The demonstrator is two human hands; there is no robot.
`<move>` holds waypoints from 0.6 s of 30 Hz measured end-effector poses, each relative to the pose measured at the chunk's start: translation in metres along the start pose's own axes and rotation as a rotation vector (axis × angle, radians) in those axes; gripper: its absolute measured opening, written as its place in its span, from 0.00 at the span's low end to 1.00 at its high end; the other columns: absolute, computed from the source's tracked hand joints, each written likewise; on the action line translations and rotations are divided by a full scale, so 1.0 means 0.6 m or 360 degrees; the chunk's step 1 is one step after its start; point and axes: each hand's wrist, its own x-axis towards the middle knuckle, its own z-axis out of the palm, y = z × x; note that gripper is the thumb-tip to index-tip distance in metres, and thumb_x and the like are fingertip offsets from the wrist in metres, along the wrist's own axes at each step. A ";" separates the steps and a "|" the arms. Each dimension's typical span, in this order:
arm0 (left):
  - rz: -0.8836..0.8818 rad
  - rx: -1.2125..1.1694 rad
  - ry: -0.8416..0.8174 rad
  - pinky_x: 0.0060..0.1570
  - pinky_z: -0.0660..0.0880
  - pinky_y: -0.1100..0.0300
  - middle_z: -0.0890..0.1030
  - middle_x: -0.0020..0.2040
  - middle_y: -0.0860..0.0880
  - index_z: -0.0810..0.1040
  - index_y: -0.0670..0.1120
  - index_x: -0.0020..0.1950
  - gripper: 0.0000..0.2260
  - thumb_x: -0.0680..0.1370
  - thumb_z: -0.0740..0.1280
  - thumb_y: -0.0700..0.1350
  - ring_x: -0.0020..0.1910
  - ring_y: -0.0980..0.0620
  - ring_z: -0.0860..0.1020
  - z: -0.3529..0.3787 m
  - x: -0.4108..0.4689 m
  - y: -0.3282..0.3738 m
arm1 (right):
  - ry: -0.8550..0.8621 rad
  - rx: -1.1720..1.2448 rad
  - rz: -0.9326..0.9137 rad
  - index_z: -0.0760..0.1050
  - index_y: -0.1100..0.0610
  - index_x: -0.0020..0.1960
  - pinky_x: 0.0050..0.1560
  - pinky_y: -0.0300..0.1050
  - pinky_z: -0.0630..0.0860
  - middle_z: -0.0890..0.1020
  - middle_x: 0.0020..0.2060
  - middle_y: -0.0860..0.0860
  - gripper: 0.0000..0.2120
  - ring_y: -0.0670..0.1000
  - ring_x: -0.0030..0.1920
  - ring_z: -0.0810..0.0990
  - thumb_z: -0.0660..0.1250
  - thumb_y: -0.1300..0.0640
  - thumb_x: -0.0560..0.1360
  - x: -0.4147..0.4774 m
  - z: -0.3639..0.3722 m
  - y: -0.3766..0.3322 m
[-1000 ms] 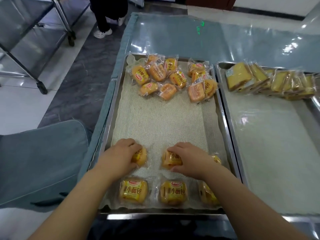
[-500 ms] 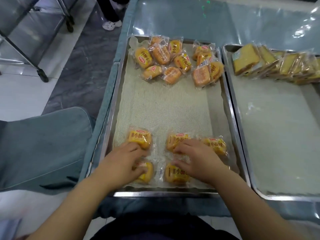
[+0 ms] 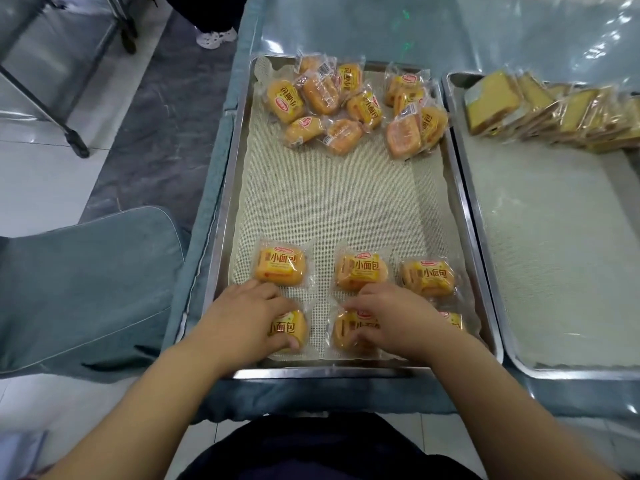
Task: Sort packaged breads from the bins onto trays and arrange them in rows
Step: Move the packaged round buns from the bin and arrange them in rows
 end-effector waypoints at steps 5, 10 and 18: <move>-0.0026 -0.0154 0.0118 0.57 0.71 0.59 0.75 0.58 0.60 0.75 0.58 0.63 0.38 0.63 0.44 0.73 0.58 0.57 0.72 -0.024 0.009 -0.004 | 0.0007 0.0104 0.0011 0.71 0.46 0.67 0.62 0.45 0.72 0.74 0.63 0.42 0.22 0.45 0.61 0.72 0.65 0.42 0.75 0.009 -0.031 0.002; -0.0080 -0.0217 0.0267 0.53 0.73 0.61 0.77 0.57 0.59 0.76 0.57 0.61 0.24 0.72 0.58 0.68 0.55 0.57 0.75 -0.074 0.040 -0.015 | 0.0137 0.0273 0.0062 0.73 0.47 0.63 0.54 0.41 0.74 0.77 0.54 0.43 0.19 0.43 0.51 0.75 0.66 0.43 0.75 0.034 -0.090 0.021; -0.0191 -0.0232 0.0401 0.44 0.72 0.65 0.77 0.52 0.59 0.76 0.55 0.59 0.16 0.76 0.63 0.60 0.49 0.60 0.74 -0.154 0.165 -0.065 | 0.0240 0.0147 0.0165 0.72 0.49 0.65 0.54 0.46 0.76 0.78 0.55 0.45 0.20 0.46 0.52 0.76 0.66 0.43 0.76 0.142 -0.192 0.069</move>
